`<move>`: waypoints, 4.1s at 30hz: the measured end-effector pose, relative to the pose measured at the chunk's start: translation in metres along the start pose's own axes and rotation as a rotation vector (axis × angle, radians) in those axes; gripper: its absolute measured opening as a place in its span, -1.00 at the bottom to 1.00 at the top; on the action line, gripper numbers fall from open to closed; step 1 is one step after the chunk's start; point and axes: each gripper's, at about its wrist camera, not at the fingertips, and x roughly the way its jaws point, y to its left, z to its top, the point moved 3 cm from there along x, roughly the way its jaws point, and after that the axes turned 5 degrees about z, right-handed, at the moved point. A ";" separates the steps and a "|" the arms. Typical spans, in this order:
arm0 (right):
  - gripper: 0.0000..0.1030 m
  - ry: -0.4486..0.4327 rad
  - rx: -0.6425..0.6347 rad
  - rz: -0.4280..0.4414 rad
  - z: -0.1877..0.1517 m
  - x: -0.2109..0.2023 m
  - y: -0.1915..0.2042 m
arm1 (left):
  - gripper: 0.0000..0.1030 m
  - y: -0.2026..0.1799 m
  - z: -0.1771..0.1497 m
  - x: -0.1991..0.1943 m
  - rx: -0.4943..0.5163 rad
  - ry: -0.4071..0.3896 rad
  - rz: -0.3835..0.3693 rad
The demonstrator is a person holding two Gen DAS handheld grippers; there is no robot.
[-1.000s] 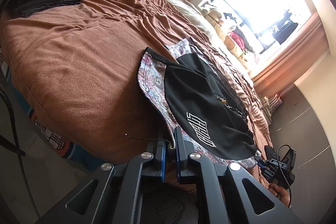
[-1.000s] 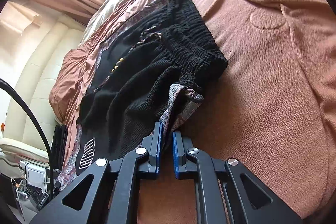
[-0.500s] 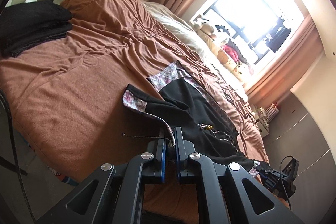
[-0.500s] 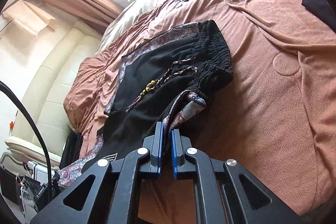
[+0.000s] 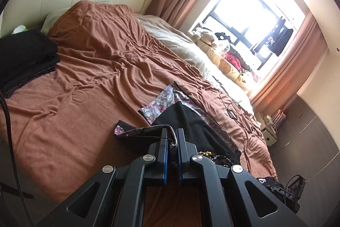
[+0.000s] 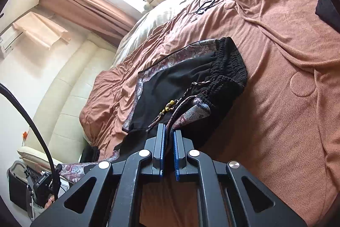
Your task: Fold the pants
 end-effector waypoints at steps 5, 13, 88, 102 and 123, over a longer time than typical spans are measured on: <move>-0.92 -0.024 -0.004 0.006 0.014 0.010 0.004 | -0.87 -0.012 0.028 0.028 0.014 -0.005 0.002; -0.92 -0.060 0.002 -0.010 0.037 0.038 0.006 | -0.87 -0.034 0.067 0.080 0.049 -0.006 0.013; -0.24 0.113 -0.194 -0.462 0.128 0.206 -0.052 | 0.20 -0.059 0.077 0.463 0.655 0.409 0.161; -0.57 0.079 -0.256 -0.519 0.123 0.201 -0.043 | -0.11 -0.061 0.050 0.482 0.760 0.407 0.144; -0.87 -0.001 -0.321 -0.519 0.122 0.190 -0.021 | -0.87 -0.070 0.094 0.458 0.709 0.245 0.181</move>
